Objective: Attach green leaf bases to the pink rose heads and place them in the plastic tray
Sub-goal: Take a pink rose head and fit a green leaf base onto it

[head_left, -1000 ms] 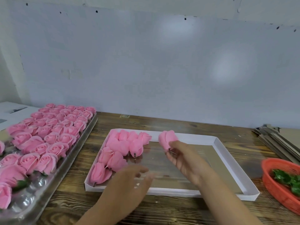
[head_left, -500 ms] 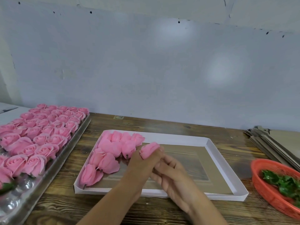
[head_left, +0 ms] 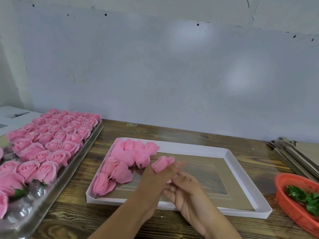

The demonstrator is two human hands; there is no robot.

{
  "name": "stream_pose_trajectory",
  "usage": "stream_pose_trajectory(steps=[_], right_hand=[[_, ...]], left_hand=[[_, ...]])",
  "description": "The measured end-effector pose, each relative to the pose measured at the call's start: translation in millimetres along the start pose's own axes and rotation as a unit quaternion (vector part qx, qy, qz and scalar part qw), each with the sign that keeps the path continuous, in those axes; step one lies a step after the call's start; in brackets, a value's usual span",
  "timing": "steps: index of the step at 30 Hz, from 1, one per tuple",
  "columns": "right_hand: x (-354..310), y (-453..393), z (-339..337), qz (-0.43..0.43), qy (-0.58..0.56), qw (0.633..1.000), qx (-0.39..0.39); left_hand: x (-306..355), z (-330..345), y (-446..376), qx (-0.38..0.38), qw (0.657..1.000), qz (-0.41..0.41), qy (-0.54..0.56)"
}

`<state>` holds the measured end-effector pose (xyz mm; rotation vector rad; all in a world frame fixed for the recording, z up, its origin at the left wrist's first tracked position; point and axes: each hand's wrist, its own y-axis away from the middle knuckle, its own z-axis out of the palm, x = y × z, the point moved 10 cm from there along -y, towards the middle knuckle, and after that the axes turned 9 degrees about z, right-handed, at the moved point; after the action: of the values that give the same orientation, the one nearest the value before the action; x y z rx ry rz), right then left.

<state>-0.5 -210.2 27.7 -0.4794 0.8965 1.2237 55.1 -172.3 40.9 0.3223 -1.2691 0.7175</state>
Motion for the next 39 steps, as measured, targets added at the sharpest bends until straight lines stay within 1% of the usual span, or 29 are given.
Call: stream_pose_trajectory(steps=[3,5,12,15,17,19,22,26,28,31,33,35,39], right_hand=[[10.3,0.1,-0.3,0.05,-0.063,0.997,-0.008],[12.8,0.9,0.6,0.064,-0.075,0.995,-0.008],[13.4,-0.9,3.9,0.047,0.028,0.998,0.004],[18.6,0.6,4.8,0.081,0.031,0.996,-0.007],[23.0,2.1,4.0,0.106,0.056,0.993,-0.006],[24.7,1.7,2.1,0.113,0.077,0.991,0.002],[18.1,0.7,-1.1,0.084,0.071,0.994,0.024],[9.1,2.0,1.2,0.035,0.081,0.996,0.019],[10.4,3.0,1.2,0.041,0.083,0.995,0.022],[19.2,3.8,1.0,0.084,0.072,0.994,0.025],[22.2,3.0,2.2,0.092,0.078,0.992,0.027],[21.5,1.9,3.6,0.083,0.085,0.992,0.036],[12.6,1.4,5.5,0.032,0.088,0.995,0.04]], left_hand=[[1.9,1.1,0.0,-0.018,1.0,-0.005,0.012],[4.5,1.0,0.2,-0.022,1.0,0.0,-0.003],[8.1,-3.5,0.7,0.004,0.998,0.018,-0.055],[10.4,1.0,3.3,-0.023,0.997,0.026,-0.072],[11.0,1.8,4.3,-0.039,0.996,0.034,-0.076],[12.2,2.3,4.4,-0.046,0.996,0.042,-0.07],[11.8,-2.0,2.7,-0.028,0.997,0.039,-0.062],[6.2,-7.8,1.0,-0.004,0.999,0.017,-0.044],[7.9,-6.0,1.3,-0.01,0.999,0.018,-0.033],[11.0,-0.7,3.0,-0.036,0.999,0.025,-0.016],[11.5,1.8,4.9,-0.05,0.998,0.026,-0.024],[9.8,0.1,5.2,-0.044,0.999,0.025,-0.021],[3.8,-10.1,-0.2,-0.002,1.0,0.013,0.002]])
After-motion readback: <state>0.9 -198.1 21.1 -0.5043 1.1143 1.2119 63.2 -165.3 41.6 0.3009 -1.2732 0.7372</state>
